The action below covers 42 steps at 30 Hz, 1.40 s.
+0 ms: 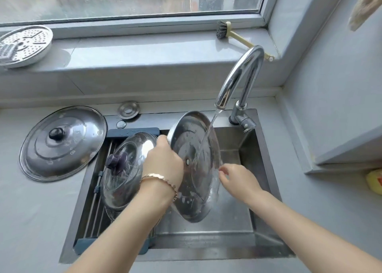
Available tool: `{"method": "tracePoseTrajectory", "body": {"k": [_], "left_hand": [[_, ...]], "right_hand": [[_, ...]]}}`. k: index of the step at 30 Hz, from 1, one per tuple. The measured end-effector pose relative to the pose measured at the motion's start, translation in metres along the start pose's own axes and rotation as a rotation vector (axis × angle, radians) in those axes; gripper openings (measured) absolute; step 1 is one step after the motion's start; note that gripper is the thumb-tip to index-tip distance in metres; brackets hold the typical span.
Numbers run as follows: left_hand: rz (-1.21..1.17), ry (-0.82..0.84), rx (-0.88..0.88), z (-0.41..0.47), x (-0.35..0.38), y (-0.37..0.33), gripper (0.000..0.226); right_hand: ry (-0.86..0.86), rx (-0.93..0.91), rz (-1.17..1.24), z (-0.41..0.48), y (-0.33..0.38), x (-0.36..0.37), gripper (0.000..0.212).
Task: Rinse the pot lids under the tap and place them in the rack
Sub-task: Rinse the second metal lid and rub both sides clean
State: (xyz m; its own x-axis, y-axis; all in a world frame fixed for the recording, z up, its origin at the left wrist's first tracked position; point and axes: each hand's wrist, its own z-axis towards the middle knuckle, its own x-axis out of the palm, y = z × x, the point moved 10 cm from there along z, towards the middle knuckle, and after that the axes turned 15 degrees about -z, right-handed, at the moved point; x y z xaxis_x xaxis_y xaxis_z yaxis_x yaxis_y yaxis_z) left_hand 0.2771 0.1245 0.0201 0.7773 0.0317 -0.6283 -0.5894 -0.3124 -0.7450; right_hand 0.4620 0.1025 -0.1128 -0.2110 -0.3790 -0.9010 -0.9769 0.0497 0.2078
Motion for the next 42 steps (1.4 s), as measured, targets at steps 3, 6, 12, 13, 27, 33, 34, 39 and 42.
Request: {"method": "tracePoseTrajectory", "body": {"k": [3,6,12,13,27,33,34,39,42], "left_hand": [[0.175,0.058,0.067,0.0,0.011,-0.027,0.011],[0.234,0.124,0.068,-0.002,0.021,-0.033,0.014],[0.337,0.086,-0.01,0.006,0.005,-0.003,0.019],[0.312,0.062,-0.026,0.007,-0.001,0.002,0.021],[-0.546,-0.066,-0.158,-0.003,0.02,0.055,0.031],[-0.701,-0.143,-0.135,0.007,-0.003,0.072,0.039],[-0.674,-0.136,-0.096,0.006,-0.005,0.07,0.037],[-0.636,-0.095,-0.079,-0.009,0.011,0.072,0.039],[-0.699,-0.109,-0.075,-0.01,0.018,0.067,0.034]], "right_hand": [[0.037,-0.001,0.033,-0.011,0.005,0.008,0.031],[0.036,-0.002,0.124,-0.015,0.012,0.012,0.03],[0.067,0.056,0.037,-0.017,0.0,0.013,0.029],[0.07,0.061,0.052,-0.017,0.001,0.012,0.028],[-0.223,-0.284,0.014,0.013,0.122,-0.038,0.089],[-0.37,-0.949,-0.271,-0.049,0.135,-0.02,0.06],[-0.4,-0.87,-0.321,-0.039,0.121,-0.022,0.061],[-0.422,-0.325,-0.234,0.023,0.062,-0.063,0.07],[-0.431,-0.325,-0.192,0.025,0.086,-0.068,0.075]]}}
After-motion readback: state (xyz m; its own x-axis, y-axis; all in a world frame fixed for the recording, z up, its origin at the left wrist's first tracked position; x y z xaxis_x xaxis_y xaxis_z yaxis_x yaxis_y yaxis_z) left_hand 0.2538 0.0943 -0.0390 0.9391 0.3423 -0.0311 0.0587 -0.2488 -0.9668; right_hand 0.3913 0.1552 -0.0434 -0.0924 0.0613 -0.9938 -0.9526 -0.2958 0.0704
